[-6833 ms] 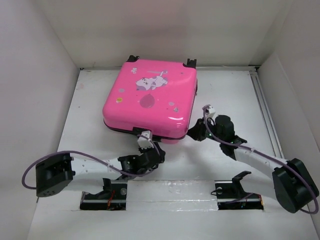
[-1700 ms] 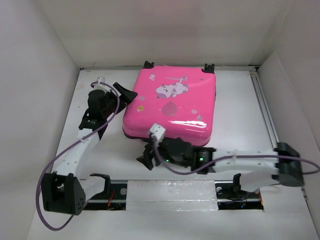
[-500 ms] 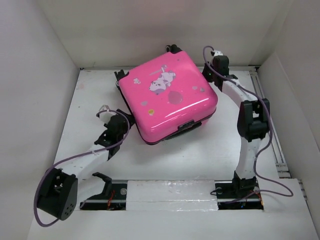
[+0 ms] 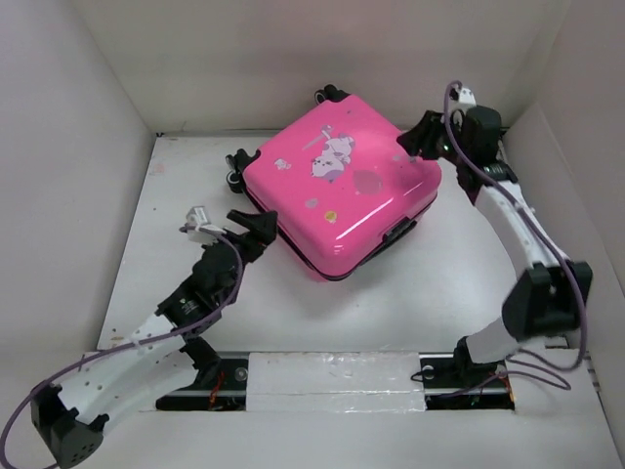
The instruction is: Pack the luggage
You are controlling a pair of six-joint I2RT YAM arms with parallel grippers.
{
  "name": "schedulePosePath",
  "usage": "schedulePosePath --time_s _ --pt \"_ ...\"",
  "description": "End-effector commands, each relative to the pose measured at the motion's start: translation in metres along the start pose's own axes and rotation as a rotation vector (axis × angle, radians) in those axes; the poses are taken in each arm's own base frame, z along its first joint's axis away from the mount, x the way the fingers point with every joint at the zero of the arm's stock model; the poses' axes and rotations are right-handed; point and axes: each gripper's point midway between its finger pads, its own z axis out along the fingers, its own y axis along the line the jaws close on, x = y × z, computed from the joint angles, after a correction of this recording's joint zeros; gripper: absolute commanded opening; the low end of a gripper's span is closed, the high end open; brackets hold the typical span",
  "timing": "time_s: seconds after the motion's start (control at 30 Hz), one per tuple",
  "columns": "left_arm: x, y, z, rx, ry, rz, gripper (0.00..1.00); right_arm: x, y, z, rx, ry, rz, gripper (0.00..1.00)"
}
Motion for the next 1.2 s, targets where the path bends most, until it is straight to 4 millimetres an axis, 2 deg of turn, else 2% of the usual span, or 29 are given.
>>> schedulePosePath --time_s 0.0,0.03,0.07,0.1,0.13,0.17,0.2,0.23,0.27,0.3,0.33,0.37,0.4,0.5,0.53,0.57,0.63,0.7,0.87,0.9,0.93,0.97,1.0,1.07,1.1,1.17 --pt "-0.050 -0.029 0.011 0.023 -0.159 -0.038 0.89 0.007 0.059 -0.073 -0.156 -0.148 -0.030 0.34" --pt "-0.047 -0.023 0.018 0.005 -0.147 -0.024 0.89 0.042 0.057 -0.066 -0.174 -0.097 -0.017 0.34" --pt "-0.053 -0.033 0.024 0.025 -0.150 -0.038 0.89 0.035 0.082 -0.100 -0.224 -0.183 -0.047 0.18" --pt "-0.053 -0.032 0.030 0.021 -0.135 -0.032 0.89 0.044 0.091 -0.112 -0.242 -0.219 -0.044 0.08" --pt "-0.047 -0.026 0.043 0.015 -0.102 -0.023 0.89 0.092 0.088 -0.115 -0.236 -0.160 -0.016 0.00" --pt "-0.044 -0.023 0.047 0.006 -0.086 -0.025 0.89 0.105 0.095 -0.125 -0.264 -0.157 -0.011 0.00" --pt "-0.044 -0.019 0.051 -0.003 -0.080 -0.022 0.89 0.109 0.103 -0.142 -0.291 -0.187 -0.022 0.00" --pt "-0.039 -0.016 0.052 0.003 -0.051 -0.030 0.89 0.127 0.106 -0.145 -0.306 -0.156 -0.019 0.00" --pt "-0.035 -0.007 0.053 -0.013 -0.041 -0.024 0.88 0.163 0.106 -0.147 -0.322 -0.082 -0.008 0.02" --pt "-0.024 0.011 0.052 -0.043 -0.022 -0.022 0.88 0.176 0.107 -0.152 -0.328 -0.066 -0.007 0.11" --pt "-0.016 0.014 0.050 -0.026 0.005 -0.022 0.86 0.188 0.111 -0.153 -0.359 -0.053 -0.012 0.18" --pt "-0.013 0.016 0.046 -0.012 0.015 -0.034 0.86 0.216 0.113 -0.155 -0.387 -0.007 -0.012 0.24" --pt "0.000 0.032 0.044 -0.031 0.042 -0.032 0.79 0.224 0.115 -0.156 -0.394 -0.001 -0.013 0.34" --pt "0.019 0.046 0.036 -0.013 0.105 -0.019 0.62 0.232 0.122 -0.151 -0.408 -0.017 -0.039 0.39" --pt "0.032 0.061 0.033 -0.031 0.138 -0.009 0.50 0.237 0.120 -0.144 -0.390 0.000 -0.060 0.40" --pt "0.041 0.063 0.031 -0.014 0.172 -0.010 0.45 0.238 0.122 -0.141 -0.394 0.011 -0.079 0.40" --pt "0.059 0.072 0.027 -0.009 0.226 -0.001 0.42 0.232 0.122 -0.131 -0.362 0.012 -0.092 0.40" --pt "0.076 0.069 0.024 0.014 0.272 0.027 0.37 0.236 0.125 -0.122 -0.367 0.026 -0.102 0.40" --pt "0.101 0.064 0.023 0.046 0.347 0.051 0.36 0.233 0.121 -0.111 -0.317 -0.002 -0.129 0.40" --pt "0.102 0.061 0.024 0.060 0.350 0.047 0.36 0.238 0.118 -0.108 -0.311 0.010 -0.138 0.40" --pt "0.113 0.064 0.022 0.065 0.386 0.053 0.36 0.241 0.117 -0.107 -0.307 0.020 -0.138 0.40" --pt "0.118 0.063 0.021 0.071 0.396 0.056 0.36 0.238 0.117 -0.104 -0.299 0.014 -0.148 0.40" --pt "0.122 0.062 0.021 0.078 0.403 0.068 0.35 0.244 0.114 -0.101 -0.292 0.034 -0.148 0.40" --pt "0.133 0.058 0.021 0.088 0.432 0.078 0.35 0.243 0.119 -0.099 -0.306 0.021 -0.150 0.40" --pt "0.133 0.049 0.022 0.115 0.428 0.072 0.35 0.243 0.119 -0.098 -0.307 0.019 -0.150 0.37" --pt "0.142 0.050 0.024 0.109 0.448 0.091 0.35 0.243 0.118 -0.092 -0.303 0.005 -0.150 0.35"
